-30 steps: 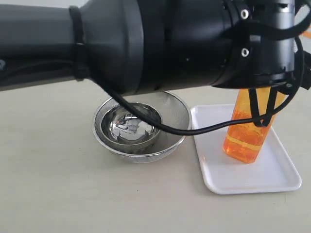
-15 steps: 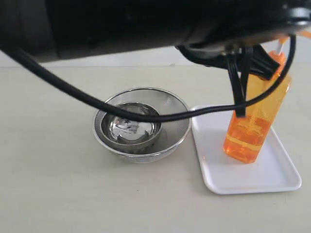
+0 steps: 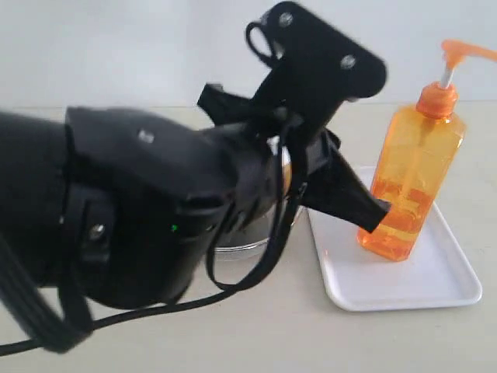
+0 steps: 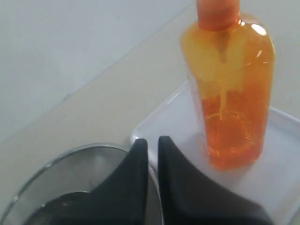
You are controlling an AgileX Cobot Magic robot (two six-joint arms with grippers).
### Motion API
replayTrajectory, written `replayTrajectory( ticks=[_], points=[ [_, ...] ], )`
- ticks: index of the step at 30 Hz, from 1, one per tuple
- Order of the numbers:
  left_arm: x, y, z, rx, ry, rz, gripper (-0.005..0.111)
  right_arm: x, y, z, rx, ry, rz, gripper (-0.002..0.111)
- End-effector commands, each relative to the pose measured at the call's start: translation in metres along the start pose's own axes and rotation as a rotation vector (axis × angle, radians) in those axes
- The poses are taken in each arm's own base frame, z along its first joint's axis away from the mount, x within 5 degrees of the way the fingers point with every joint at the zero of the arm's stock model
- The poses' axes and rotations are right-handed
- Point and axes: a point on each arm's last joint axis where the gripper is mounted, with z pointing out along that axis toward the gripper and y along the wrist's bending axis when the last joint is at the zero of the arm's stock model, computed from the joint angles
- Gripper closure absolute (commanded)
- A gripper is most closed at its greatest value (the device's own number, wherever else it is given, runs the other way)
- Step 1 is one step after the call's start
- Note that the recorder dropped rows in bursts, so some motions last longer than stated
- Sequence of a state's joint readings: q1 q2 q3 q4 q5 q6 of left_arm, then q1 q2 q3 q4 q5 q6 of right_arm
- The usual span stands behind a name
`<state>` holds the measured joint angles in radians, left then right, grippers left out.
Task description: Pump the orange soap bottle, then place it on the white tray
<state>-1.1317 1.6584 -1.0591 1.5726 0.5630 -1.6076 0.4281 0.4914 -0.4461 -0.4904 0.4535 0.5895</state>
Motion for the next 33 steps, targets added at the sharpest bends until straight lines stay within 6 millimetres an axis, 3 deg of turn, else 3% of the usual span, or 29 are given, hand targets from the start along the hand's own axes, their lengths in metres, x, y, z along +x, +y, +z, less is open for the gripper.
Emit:
replayTrajectory(
  ticks=[1,8,15,24,33],
  points=[
    [0.026,0.031,0.016,-0.069,0.014,-0.207,0.102,-0.001,-0.001,0.022,0.071,0.012,0.022,0.109],
    [0.031,0.046,0.047,-0.128,0.049,-0.218,0.102,-0.003,-0.006,0.046,0.183,0.017,0.015,0.109],
    [0.011,0.023,0.074,0.017,0.036,-0.072,0.102,0.005,0.0,0.073,0.175,0.083,-0.07,0.109],
    [0.01,0.023,0.109,0.171,0.061,-0.039,0.102,0.01,0.005,0.093,0.161,0.102,-0.172,0.109],
    [-0.004,0.011,0.127,0.248,0.014,0.037,0.102,0.017,0.004,0.112,0.199,0.126,-0.221,0.109]
  ],
)
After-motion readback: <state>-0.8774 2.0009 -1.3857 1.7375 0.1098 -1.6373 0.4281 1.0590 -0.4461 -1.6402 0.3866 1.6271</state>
